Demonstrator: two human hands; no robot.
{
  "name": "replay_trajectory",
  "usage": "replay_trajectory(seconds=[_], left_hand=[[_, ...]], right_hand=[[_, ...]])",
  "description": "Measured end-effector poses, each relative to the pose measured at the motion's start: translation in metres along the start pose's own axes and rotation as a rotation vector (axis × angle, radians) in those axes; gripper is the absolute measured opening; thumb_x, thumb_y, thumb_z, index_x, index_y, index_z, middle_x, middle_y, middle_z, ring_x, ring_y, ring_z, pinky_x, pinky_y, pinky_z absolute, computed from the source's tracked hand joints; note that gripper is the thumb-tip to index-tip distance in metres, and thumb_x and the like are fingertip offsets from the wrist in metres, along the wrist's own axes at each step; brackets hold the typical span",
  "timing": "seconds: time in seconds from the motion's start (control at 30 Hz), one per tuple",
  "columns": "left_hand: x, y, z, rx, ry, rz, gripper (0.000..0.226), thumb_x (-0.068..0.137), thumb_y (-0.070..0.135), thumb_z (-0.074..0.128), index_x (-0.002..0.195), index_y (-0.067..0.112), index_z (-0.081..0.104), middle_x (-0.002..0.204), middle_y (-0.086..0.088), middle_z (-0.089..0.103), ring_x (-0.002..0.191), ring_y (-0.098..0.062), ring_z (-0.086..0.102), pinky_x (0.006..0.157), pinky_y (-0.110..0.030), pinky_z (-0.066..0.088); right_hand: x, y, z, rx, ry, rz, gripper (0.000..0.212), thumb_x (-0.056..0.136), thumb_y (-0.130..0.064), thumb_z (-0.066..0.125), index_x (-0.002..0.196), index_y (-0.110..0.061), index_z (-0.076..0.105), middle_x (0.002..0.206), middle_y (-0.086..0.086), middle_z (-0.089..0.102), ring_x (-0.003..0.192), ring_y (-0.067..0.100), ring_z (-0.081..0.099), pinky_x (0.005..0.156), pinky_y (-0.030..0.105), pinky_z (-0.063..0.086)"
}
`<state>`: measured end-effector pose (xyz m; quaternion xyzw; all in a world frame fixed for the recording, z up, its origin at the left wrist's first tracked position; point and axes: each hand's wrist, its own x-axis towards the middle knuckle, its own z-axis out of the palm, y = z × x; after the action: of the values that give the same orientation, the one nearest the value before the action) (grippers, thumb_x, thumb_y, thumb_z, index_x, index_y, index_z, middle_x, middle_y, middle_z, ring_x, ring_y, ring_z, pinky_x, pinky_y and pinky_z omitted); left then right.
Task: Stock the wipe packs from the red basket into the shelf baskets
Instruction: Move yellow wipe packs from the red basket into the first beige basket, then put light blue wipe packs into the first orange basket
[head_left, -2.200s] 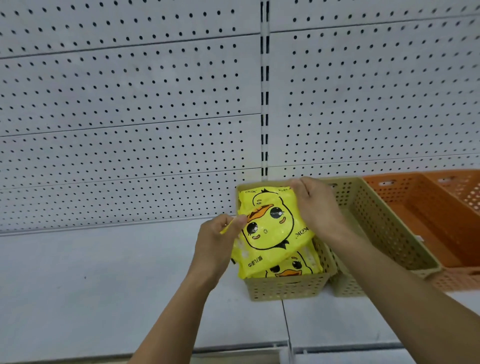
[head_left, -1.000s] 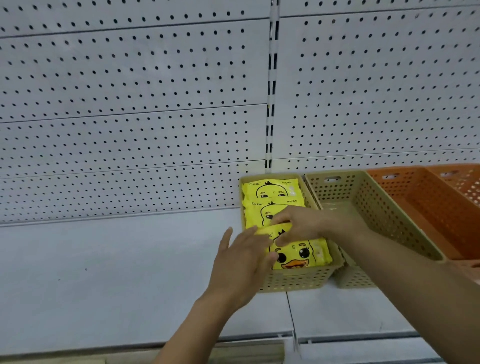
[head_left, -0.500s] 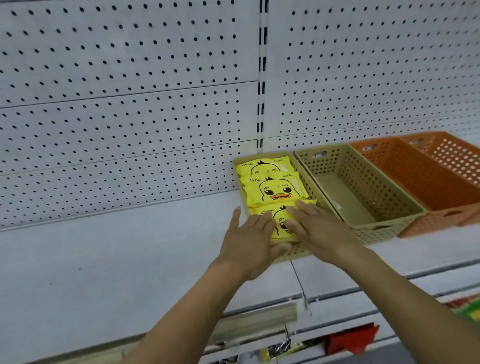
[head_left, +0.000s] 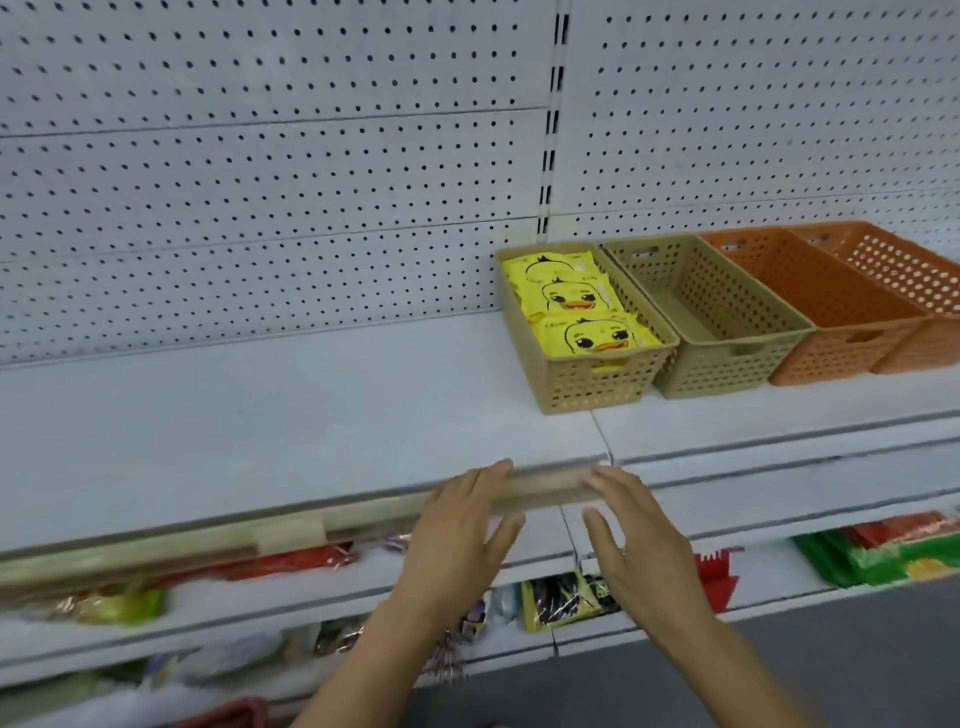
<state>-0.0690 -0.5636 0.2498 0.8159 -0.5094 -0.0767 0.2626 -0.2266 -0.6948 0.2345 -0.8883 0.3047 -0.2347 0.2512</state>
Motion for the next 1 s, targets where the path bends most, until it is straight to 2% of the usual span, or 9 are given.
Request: replay_trajectory(seconds=[0.03, 0.1, 0.23, 0.33, 0.43, 0.6, 0.7, 0.87, 1.0], left_hand=[[-0.019, -0.003, 0.002, -0.037, 0.003, -0.041, 0.053, 0.099, 0.045, 0.044, 0.148, 0.032, 0.030, 0.146, 0.012, 0.043, 0.132, -0.007, 0.038, 0.102, -0.015, 0.024], [-0.063, -0.010, 0.005, -0.084, 0.000, -0.110, 0.050, 0.099, 0.043, 0.047, 0.146, 0.031, 0.035, 0.146, 0.011, 0.043, 0.132, -0.008, 0.041, 0.101, -0.018, 0.030], [-0.157, -0.033, 0.011, -0.144, -0.019, -0.213, 0.046, 0.096, 0.042, 0.053, 0.137, 0.023, 0.046, 0.134, 0.005, 0.054, 0.118, -0.016, 0.055, 0.096, -0.029, 0.044], [-0.227, -0.053, 0.010, -0.162, -0.013, -0.335, 0.044, 0.095, 0.038, 0.056, 0.136, 0.023, 0.049, 0.133, 0.005, 0.056, 0.119, -0.014, 0.055, 0.096, -0.029, 0.045], [-0.289, -0.075, 0.007, -0.197, -0.009, -0.476, 0.043, 0.094, 0.037, 0.056, 0.135, 0.026, 0.049, 0.130, 0.007, 0.060, 0.117, -0.009, 0.057, 0.097, -0.030, 0.047], [-0.373, -0.123, -0.003, -0.274, 0.027, -0.731, 0.036, 0.094, 0.037, 0.058, 0.129, 0.027, 0.054, 0.115, 0.009, 0.067, 0.107, -0.006, 0.061, 0.093, -0.028, 0.048], [-0.417, -0.158, -0.012, -0.332, 0.039, -0.849, 0.038, 0.095, 0.037, 0.057, 0.131, 0.025, 0.053, 0.117, 0.007, 0.067, 0.106, -0.005, 0.060, 0.091, -0.024, 0.047], [-0.474, -0.231, -0.033, -0.375, 0.063, -1.012, 0.035, 0.095, 0.032, 0.057, 0.128, 0.020, 0.055, 0.118, 0.004, 0.065, 0.108, -0.010, 0.060, 0.093, -0.027, 0.048], [-0.498, -0.302, -0.041, -0.367, 0.048, -1.076, 0.029, 0.094, 0.027, 0.060, 0.121, 0.017, 0.059, 0.118, 0.002, 0.064, 0.109, -0.013, 0.060, 0.093, -0.026, 0.046]], right_hand=[[-0.015, -0.005, 0.005, 0.017, -0.009, -0.011, 0.034, 0.097, -0.031, 0.044, 0.131, -0.032, 0.049, 0.132, -0.024, 0.041, 0.120, 0.004, 0.047, 0.092, 0.030, 0.047], [-0.049, -0.019, 0.018, 0.057, -0.055, -0.010, 0.032, 0.098, -0.032, 0.044, 0.130, -0.033, 0.049, 0.127, -0.022, 0.047, 0.111, 0.004, 0.053, 0.085, 0.029, 0.048], [-0.119, -0.053, 0.053, 0.103, -0.193, 0.002, 0.036, 0.097, -0.034, 0.046, 0.133, -0.034, 0.046, 0.124, -0.023, 0.047, 0.113, 0.004, 0.053, 0.083, 0.023, 0.043], [-0.166, -0.081, 0.080, 0.129, -0.314, 0.012, 0.035, 0.097, -0.037, 0.046, 0.131, -0.039, 0.044, 0.130, -0.017, 0.050, 0.118, 0.008, 0.053, 0.088, 0.032, 0.046], [-0.202, -0.109, 0.108, 0.198, -0.416, 0.001, 0.032, 0.096, -0.033, 0.049, 0.128, -0.036, 0.049, 0.121, -0.017, 0.055, 0.106, 0.007, 0.058, 0.086, 0.031, 0.048], [-0.234, -0.155, 0.159, 0.210, -0.547, -0.040, 0.027, 0.093, -0.027, 0.055, 0.121, -0.029, 0.057, 0.117, -0.014, 0.062, 0.106, 0.007, 0.060, 0.090, 0.031, 0.049], [-0.246, -0.187, 0.193, 0.221, -0.659, -0.043, 0.026, 0.094, -0.027, 0.053, 0.119, -0.030, 0.058, 0.118, -0.015, 0.061, 0.107, 0.005, 0.059, 0.090, 0.033, 0.050], [-0.268, -0.237, 0.263, 0.243, -0.783, 0.064, 0.021, 0.093, -0.025, 0.056, 0.112, -0.029, 0.063, 0.106, -0.017, 0.066, 0.094, 0.002, 0.062, 0.083, 0.033, 0.053], [-0.281, -0.270, 0.332, 0.243, -0.861, 0.165, 0.020, 0.093, -0.022, 0.057, 0.110, -0.024, 0.066, 0.101, -0.014, 0.067, 0.093, 0.001, 0.062, 0.086, 0.028, 0.051]])
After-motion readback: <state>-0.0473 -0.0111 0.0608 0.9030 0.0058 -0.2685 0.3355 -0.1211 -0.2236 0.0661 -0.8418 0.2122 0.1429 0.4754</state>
